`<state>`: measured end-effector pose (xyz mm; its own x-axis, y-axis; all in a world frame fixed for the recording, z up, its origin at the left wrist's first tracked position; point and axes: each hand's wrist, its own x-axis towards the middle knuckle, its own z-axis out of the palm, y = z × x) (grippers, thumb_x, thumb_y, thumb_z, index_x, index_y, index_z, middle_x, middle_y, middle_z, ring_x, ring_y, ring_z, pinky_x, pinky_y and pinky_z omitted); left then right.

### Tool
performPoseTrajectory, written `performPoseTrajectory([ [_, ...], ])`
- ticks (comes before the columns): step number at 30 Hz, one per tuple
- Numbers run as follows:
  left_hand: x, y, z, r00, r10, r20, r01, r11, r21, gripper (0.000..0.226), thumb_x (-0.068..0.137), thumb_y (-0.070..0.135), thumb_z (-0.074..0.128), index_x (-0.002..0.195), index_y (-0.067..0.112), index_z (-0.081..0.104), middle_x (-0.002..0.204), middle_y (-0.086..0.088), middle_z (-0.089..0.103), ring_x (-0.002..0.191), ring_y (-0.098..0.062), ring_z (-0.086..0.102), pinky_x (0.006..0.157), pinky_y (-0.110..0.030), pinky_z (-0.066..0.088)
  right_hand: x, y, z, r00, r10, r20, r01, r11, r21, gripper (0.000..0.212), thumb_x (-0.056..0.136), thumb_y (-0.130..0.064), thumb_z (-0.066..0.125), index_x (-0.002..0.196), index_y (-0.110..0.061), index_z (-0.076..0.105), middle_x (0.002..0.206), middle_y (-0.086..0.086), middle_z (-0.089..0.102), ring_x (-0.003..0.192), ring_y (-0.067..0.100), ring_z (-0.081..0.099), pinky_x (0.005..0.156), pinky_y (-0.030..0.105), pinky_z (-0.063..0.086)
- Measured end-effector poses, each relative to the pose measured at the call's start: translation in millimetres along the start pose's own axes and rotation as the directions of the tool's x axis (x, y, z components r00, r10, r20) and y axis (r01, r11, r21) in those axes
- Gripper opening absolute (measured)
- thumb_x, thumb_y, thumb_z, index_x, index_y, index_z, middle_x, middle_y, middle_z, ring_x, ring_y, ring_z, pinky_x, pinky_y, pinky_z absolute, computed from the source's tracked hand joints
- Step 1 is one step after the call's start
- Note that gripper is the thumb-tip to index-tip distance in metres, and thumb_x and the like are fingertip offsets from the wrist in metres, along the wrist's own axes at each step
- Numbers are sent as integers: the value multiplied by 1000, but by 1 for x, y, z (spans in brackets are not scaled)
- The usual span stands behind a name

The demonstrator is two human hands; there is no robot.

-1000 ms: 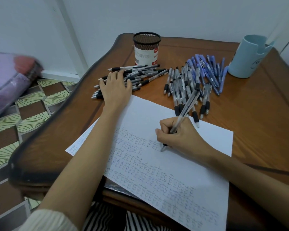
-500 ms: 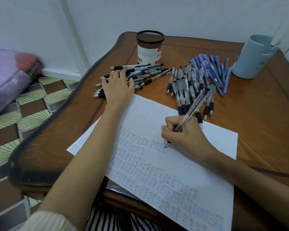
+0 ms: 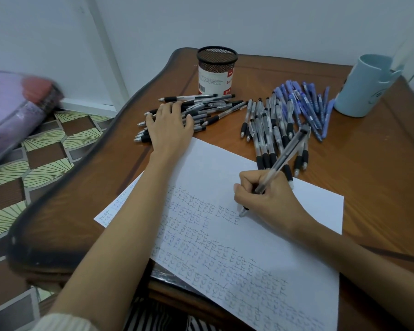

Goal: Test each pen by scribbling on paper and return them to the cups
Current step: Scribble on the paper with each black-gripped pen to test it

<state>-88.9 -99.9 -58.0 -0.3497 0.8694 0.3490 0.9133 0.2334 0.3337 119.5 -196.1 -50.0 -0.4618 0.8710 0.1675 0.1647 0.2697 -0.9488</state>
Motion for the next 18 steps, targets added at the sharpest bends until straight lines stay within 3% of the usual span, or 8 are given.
performPoseTrajectory([
  [3, 0, -1, -1, 1000, 1, -6, -1, 1000, -10, 44, 98, 32, 36, 139, 15, 41, 142, -8, 44, 134, -21, 36, 113, -45, 14, 0, 1, 0, 999, -28, -33, 27, 999, -42, 44, 83, 1, 62, 51, 0, 32, 49, 13, 28, 48, 10, 32, 50, 20, 31],
  [5, 0, -1, 0, 1000, -3, -6, 3, 1000, -14, 44, 98, 32, 36, 139, 16, 41, 142, -8, 44, 134, -21, 36, 113, -44, 14, 1, 0, -2, 1000, 1, -27, 1, 998, 63, 50, 87, -18, 65, 51, -4, 34, 49, 10, 28, 46, 7, 31, 48, 15, 30],
  [8, 1, -1, 0, 1000, -7, -8, 7, 1000, -15, 44, 98, 32, 37, 139, 16, 41, 142, -7, 44, 133, -21, 36, 113, -44, 14, 5, -3, -9, 994, 106, -12, -103, 979, 174, 54, 84, -47, 61, 52, -8, 40, 51, 10, 28, 45, 12, 26, 46, 21, 23],
  [10, 1, -1, 0, 1000, -7, -8, 6, 1000, -14, 44, 98, 32, 38, 139, 17, 41, 142, -7, 45, 133, -21, 37, 113, -44, 14, 7, -6, -12, 989, 146, -24, -139, 972, 187, 34, 81, -42, 67, 69, -14, 50, 48, 2, 32, 41, 9, 27, 40, 19, 24],
  [11, 1, -1, 0, 1000, -6, -6, 6, 1000, -14, 44, 98, 32, 38, 139, 17, 41, 142, -7, 45, 133, -21, 37, 113, -45, 15, 8, -6, -12, 986, 168, -20, -162, 969, 186, 29, 75, -40, 67, 87, -17, 55, 47, -3, 35, 42, 8, 32, 40, 19, 29],
  [14, 0, 0, -1, 1000, -4, -5, 4, 1000, -19, 44, 98, 32, 38, 139, 16, 42, 141, -8, 45, 133, -22, 37, 113, -46, 16, 8, -3, -14, 973, 229, 9, -228, 966, 119, 82, 60, -50, 68, 133, -32, 38, 48, -10, 36, 53, 11, 42, 49, 25, 45],
  [18, 0, 0, -3, 1000, -8, -3, 8, 1000, -16, 44, 98, 32, 38, 139, 16, 41, 141, -8, 45, 133, -22, 37, 113, -45, 17, 9, -8, -14, 968, 232, 98, -242, 964, 107, 106, 56, -52, 68, 145, -25, 17, 41, -13, 41, 39, 0, 41, 41, 8, 33],
])
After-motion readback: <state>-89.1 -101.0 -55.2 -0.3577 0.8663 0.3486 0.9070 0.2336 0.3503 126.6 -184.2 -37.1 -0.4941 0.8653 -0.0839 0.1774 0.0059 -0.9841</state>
